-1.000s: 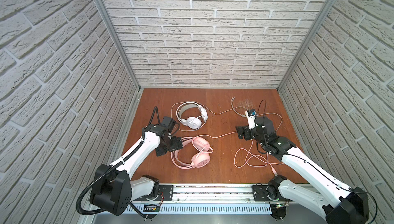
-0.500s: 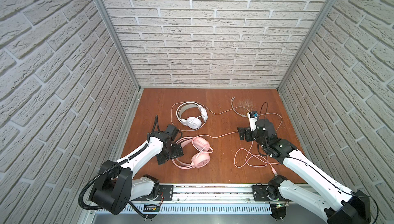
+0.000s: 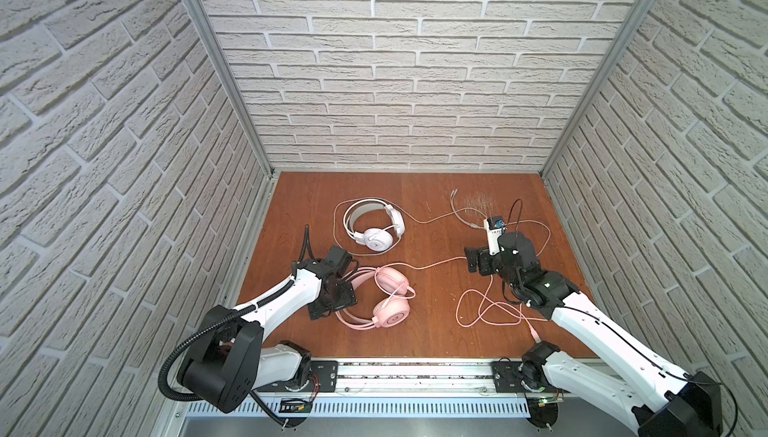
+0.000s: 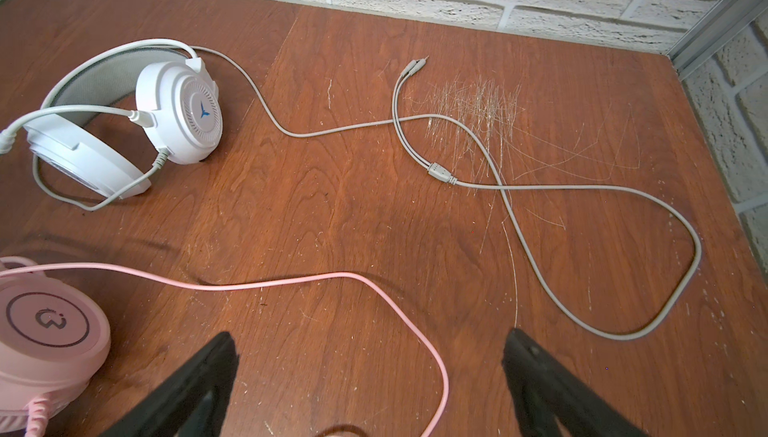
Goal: Wrap the headphones
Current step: 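Lower the left gripper and grasp the pink headset's headband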
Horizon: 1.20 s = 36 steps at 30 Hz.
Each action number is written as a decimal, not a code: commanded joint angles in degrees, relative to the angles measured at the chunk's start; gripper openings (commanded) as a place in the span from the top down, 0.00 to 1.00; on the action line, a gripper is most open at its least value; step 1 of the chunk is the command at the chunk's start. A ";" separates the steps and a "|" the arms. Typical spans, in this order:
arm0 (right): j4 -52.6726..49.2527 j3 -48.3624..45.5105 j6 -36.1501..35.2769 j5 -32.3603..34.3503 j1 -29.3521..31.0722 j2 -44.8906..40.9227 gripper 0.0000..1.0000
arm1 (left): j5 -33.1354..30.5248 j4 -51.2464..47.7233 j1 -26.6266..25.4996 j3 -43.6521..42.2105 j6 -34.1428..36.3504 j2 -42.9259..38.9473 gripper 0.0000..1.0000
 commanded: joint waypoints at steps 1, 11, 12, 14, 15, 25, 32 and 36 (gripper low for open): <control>0.72 -0.48 0.54 1.36 0.51 -1.55 0.00 | -0.85 1.52 -0.35 -0.88 -0.01 0.80 0.15; 1.34 -0.49 0.23 1.01 0.53 -0.54 0.00 | 2.08 5.35 -1.20 -1.81 0.42 5.13 0.23; 1.36 -0.40 0.23 0.94 0.46 -0.28 0.00 | 1.82 5.47 -1.20 -1.59 0.65 5.90 0.24; 1.40 -0.15 0.23 0.95 0.59 0.00 0.01 | 1.78 5.30 -1.28 -1.04 1.33 7.48 0.29; 1.42 -0.19 0.22 0.95 0.51 -0.04 0.01 | 2.15 5.19 -1.36 -0.77 1.63 8.32 0.29; 1.49 -0.08 -0.06 1.48 0.54 0.25 0.01 | 5.04 5.84 -2.61 -1.62 1.80 9.88 0.38; 3.01 -0.40 -0.19 0.38 0.56 1.67 0.02 | 4.31 5.47 -2.62 -1.06 1.93 10.07 0.47; 3.51 -0.84 -0.15 0.17 0.52 1.51 0.02 | 4.71 6.21 -2.65 -0.48 1.66 11.64 0.50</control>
